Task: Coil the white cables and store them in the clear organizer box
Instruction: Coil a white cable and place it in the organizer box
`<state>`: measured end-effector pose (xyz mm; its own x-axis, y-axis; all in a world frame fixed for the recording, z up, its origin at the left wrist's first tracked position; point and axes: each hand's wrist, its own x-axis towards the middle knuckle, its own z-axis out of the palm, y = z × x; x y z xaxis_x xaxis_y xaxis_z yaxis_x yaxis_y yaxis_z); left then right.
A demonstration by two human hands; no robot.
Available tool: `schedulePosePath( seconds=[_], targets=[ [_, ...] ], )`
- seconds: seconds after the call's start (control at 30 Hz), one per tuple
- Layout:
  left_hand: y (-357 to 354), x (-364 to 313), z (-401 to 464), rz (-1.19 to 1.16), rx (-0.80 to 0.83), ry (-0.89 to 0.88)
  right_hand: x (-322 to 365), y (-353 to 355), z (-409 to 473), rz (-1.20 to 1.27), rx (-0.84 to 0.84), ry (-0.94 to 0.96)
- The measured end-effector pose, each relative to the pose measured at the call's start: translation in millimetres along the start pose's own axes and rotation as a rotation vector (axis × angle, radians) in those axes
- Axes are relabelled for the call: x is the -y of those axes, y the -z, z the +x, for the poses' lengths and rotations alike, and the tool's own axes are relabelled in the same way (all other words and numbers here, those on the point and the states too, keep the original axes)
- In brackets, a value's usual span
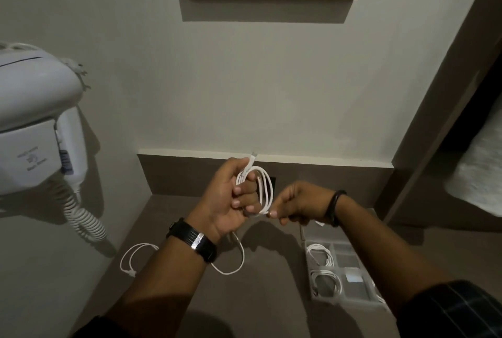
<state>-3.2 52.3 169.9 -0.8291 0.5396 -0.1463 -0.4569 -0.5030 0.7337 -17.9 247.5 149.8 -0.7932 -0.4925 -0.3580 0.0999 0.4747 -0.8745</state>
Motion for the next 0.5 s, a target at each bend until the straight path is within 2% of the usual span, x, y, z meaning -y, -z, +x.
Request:
schedulePosePath(
  seconds=[0.13, 0.3, 0.4, 0.5],
  targets=[
    [-2, 9, -1, -0.033, 0.084, 0.086, 17, 20, 4, 0.136, -0.053, 0.077],
    [3, 12, 2, -0.063, 0.094, 0.104, 27, -8, 13, 0.434, -0.235, 0.262],
    [9, 9, 3, -0.066, 0.095, 0.077, 23, -26, 11, 0.604, -0.211, 0.31],
    [11, 9, 4, -0.043, 0.067, 0.062, 21, -36, 10, 0.662, -0.156, 0.303]
  ],
)
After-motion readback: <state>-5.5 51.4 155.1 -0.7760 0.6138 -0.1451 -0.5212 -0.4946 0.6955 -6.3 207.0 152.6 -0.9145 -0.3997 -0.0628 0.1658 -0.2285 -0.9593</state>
